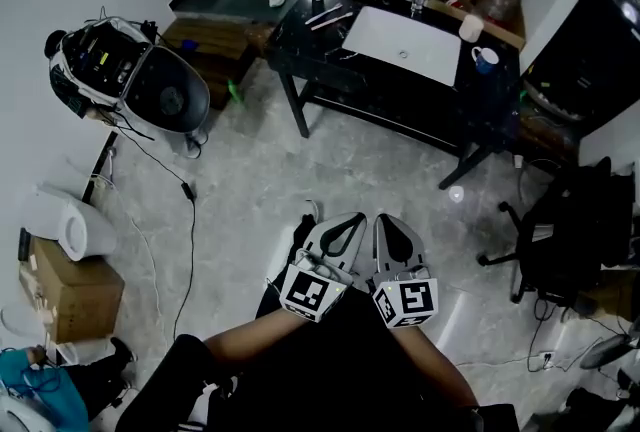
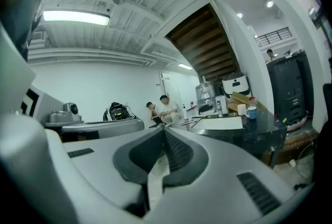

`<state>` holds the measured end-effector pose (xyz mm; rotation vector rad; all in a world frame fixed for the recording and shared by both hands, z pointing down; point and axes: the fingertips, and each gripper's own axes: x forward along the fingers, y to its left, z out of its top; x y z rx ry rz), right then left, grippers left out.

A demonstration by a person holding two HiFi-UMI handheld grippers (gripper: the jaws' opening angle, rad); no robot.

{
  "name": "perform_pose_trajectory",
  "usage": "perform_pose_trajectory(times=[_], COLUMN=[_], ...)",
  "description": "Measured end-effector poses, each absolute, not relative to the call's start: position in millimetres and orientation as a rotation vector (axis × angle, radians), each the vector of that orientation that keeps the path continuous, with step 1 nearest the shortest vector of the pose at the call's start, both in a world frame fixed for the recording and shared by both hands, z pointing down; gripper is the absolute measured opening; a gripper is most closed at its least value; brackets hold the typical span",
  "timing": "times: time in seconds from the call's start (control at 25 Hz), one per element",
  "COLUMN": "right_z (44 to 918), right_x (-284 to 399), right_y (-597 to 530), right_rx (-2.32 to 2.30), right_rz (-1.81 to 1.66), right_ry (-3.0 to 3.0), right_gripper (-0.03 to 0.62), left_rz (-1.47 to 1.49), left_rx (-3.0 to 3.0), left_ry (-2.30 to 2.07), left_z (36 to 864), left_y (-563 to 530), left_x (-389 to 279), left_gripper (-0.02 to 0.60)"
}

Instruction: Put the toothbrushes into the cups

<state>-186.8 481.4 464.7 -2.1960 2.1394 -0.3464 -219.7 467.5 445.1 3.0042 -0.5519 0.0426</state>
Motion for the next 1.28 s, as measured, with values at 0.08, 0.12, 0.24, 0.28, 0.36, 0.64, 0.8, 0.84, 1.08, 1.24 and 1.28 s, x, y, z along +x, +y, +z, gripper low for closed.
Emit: perform_pose_trajectory(times=[0.08,0.12,0.24,0.28,0.36,0.64,0.8,0.84,1.08,1.24,1.28], right_z=[471.7,474.2,478.0,478.4,478.2,488.1,499.6,503.1,494.0,484.5,483.3], right_x=[-183.1,-182.1,-182.5,-182.5,-180.0,-160.0,-152.3,-146.7,-121.5,-124.2,-125.2], right_y=[473.6,469.8,460.7,457.1,447.0,376.0,317.0,300.9,217.8,169.6,158.9], right_rx=[-2.197,-2.207,-2.247,-2.26,-2.285,-2.404,-2.403,-2.392,-2.413,-2.426,-2.434], right_rz=[-0.392,-0.399,-0.385,-0.378,-0.358,-0.292,-0.333,-0.364,-0.365,-0.355,-0.358], right_ry=[2.107,2.102,2.116,2.12,2.109,2.089,2.138,2.14,2.123,2.115,2.111], right_gripper=[0.018,0.018,0.02,0.02,0.018,0.018,0.018,0.018,0.018,0.018,0.018], left_rz=[0.054,0.056,0.052,0.051,0.036,-0.106,-0.116,-0.129,-0.197,-0.211,-0.206], left_rx=[2.997,2.986,2.947,2.936,2.921,2.886,2.857,2.843,2.891,2.882,2.877], left_ry=[-0.54,-0.531,-0.524,-0.517,-0.458,-0.371,-0.394,-0.4,-0.432,-0.448,-0.443], left_z=[451.8,454.9,459.6,461.3,465.0,464.7,467.3,463.5,438.5,431.8,431.8], left_y=[459.5,454.9,442.3,438.6,430.9,361.9,302.4,285.3,184.3,129.8,118.2], left_x=[-221.6,-222.0,-221.6,-220.8,-218.5,-204.8,-203.4,-203.9,-208.2,-217.4,-218.6], left_gripper=[0.015,0.015,0.015,0.015,0.015,0.015,0.014,0.015,0.015,0.015,0.015])
